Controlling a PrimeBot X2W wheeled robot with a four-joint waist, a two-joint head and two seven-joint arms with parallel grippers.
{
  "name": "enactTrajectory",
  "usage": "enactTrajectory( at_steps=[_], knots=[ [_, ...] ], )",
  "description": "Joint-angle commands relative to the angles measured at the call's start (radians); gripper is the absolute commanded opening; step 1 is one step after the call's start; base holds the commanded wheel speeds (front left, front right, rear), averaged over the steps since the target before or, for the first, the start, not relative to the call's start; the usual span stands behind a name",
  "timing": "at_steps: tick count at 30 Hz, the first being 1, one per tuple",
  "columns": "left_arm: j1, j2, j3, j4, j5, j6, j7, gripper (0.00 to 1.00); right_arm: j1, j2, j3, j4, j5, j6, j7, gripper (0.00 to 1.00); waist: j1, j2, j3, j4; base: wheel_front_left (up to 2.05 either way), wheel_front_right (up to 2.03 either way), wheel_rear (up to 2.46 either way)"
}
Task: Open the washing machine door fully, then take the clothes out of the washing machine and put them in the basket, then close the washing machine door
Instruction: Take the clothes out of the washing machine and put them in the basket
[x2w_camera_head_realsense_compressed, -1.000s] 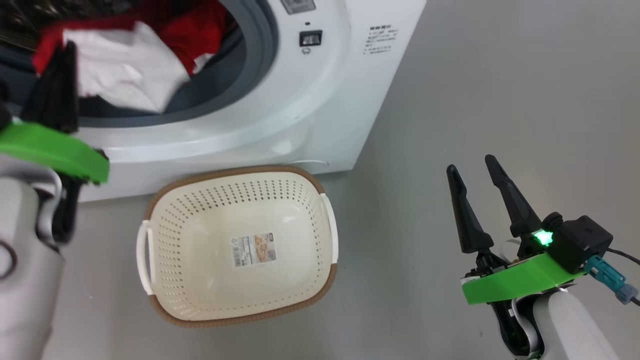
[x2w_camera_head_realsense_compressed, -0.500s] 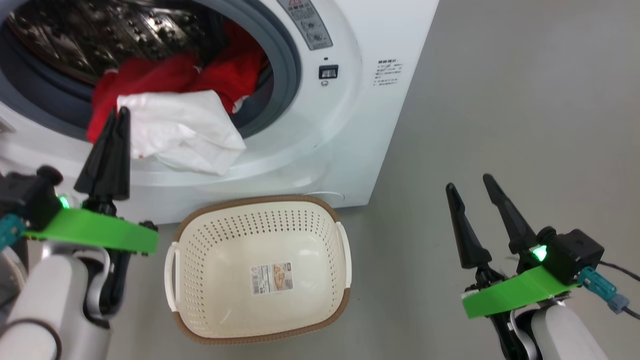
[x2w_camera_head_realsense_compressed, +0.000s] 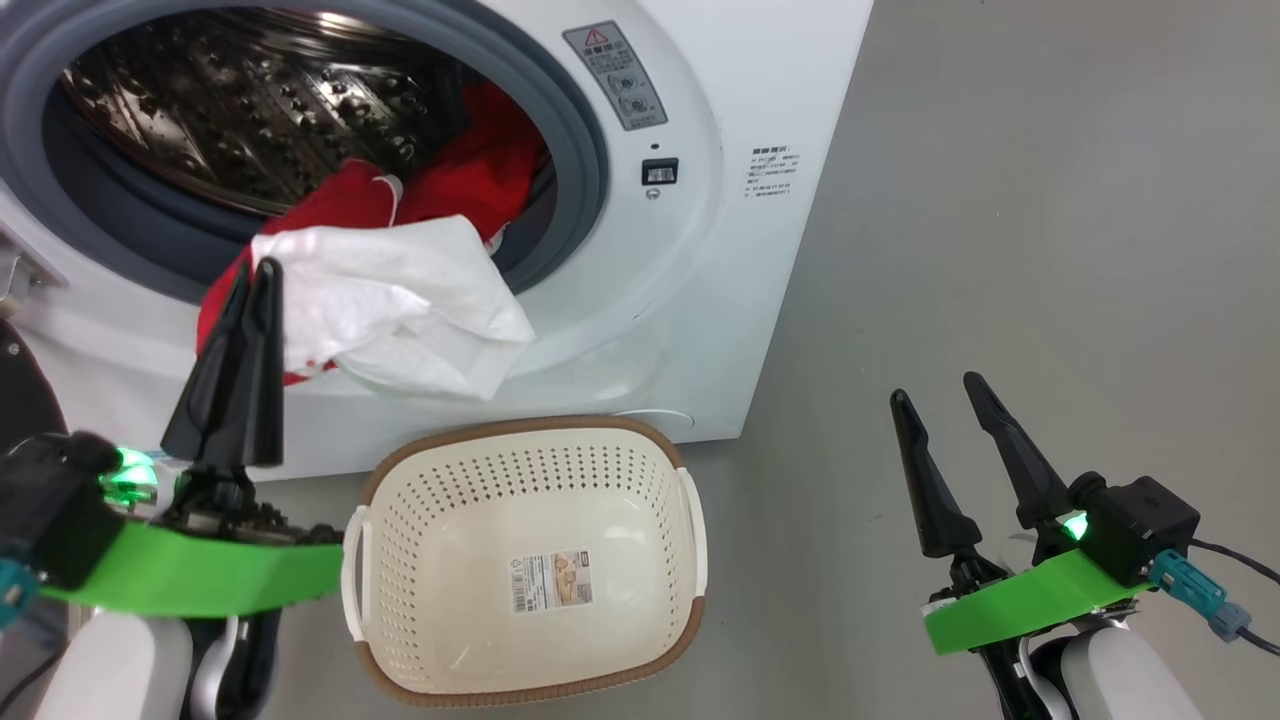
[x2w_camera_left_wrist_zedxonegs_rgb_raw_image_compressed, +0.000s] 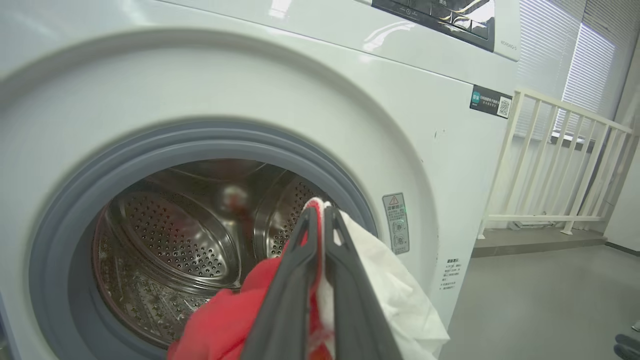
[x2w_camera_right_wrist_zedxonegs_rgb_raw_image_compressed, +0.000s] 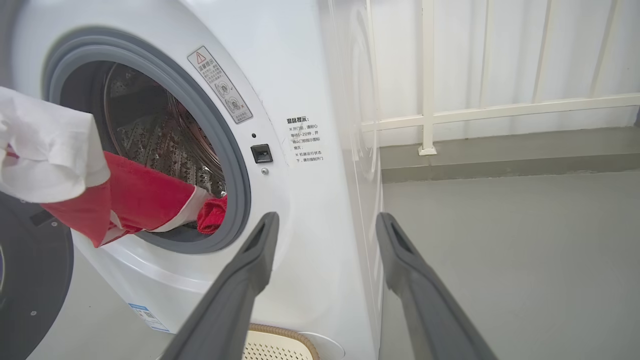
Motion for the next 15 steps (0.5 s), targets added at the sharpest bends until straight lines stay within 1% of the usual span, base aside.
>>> enactTrajectory(
  at_steps=[1,10,12,15],
  knots=[
    [0.005,0.028,0.040,-0.063,0.016,0.009,-0.007,0.00,0.000,-0.002,0.023,-0.021,-0.002,0.007,-0.006,1.00,0.0000,0.0000,-0.003,0.001,0.00,0.00,0.00],
    [0.056,0.037,0.038,-0.241,0.024,0.037,0.022,0.00,0.004,-0.002,0.027,-0.019,0.000,0.007,-0.006,1.00,0.0000,0.0000,-0.013,0.006,0.00,0.00,0.00],
    [0.064,0.037,0.032,-0.254,0.022,0.041,0.035,0.00,0.005,-0.002,0.029,-0.018,0.000,0.007,-0.006,1.00,0.0000,0.0000,-0.012,0.007,0.00,0.00,0.00],
    [0.077,0.034,0.016,-0.226,0.016,0.039,0.050,0.00,0.003,-0.002,0.034,-0.016,0.002,0.007,-0.006,1.00,0.0000,0.0000,-0.006,0.005,0.00,0.00,0.00]
  ],
)
